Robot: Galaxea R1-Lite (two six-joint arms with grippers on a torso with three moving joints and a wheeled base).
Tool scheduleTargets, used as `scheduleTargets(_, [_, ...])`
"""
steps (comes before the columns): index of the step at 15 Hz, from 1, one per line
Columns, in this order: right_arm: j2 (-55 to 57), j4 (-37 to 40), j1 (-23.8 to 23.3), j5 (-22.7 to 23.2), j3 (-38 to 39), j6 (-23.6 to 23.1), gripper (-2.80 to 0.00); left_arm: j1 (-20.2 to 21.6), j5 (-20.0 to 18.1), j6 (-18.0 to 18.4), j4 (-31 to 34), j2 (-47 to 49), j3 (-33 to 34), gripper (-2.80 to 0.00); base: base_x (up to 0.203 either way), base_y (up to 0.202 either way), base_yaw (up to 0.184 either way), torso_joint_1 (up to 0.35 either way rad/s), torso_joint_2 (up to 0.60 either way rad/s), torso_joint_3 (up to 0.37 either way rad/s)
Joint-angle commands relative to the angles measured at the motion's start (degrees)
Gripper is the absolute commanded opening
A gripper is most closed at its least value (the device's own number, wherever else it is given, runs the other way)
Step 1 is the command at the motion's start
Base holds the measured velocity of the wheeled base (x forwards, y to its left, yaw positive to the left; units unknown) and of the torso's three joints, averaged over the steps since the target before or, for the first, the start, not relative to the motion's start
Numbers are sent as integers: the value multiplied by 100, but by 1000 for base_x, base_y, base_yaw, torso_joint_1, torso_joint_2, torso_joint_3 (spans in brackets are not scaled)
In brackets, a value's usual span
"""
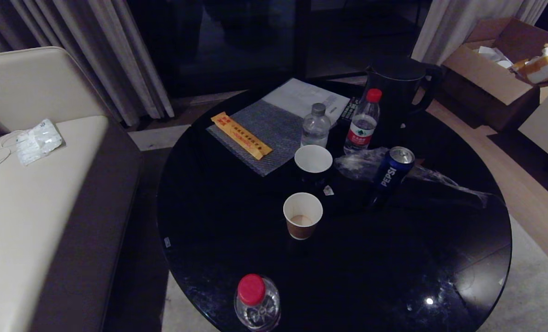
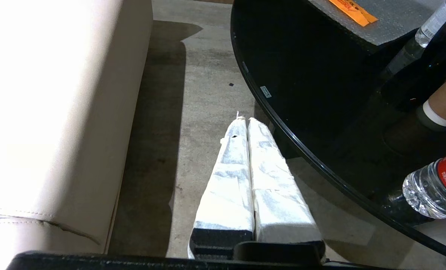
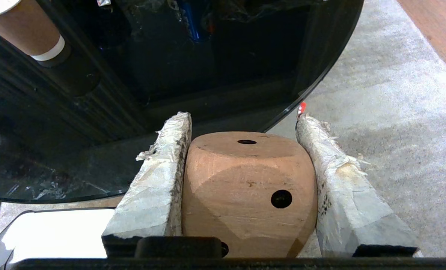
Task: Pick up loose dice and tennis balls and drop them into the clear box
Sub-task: Put the toys in the box
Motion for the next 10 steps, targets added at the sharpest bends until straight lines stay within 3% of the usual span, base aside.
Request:
scheduleTargets(1, [11, 3, 2, -1, 0, 0, -280, 0, 5, -7, -2, 0, 1, -280, 0, 0, 0, 0, 0, 0])
scheduleTargets(6, [11, 3, 2, -1, 0, 0, -280, 0, 5, -16, -2, 8, 9, -280, 0, 0, 0, 0, 0, 0])
scheduleTargets(10, [11, 3, 2, -1, 0, 0, -280, 0, 5, -16, -2, 7, 9, -280, 0, 0, 0, 2, 3, 134])
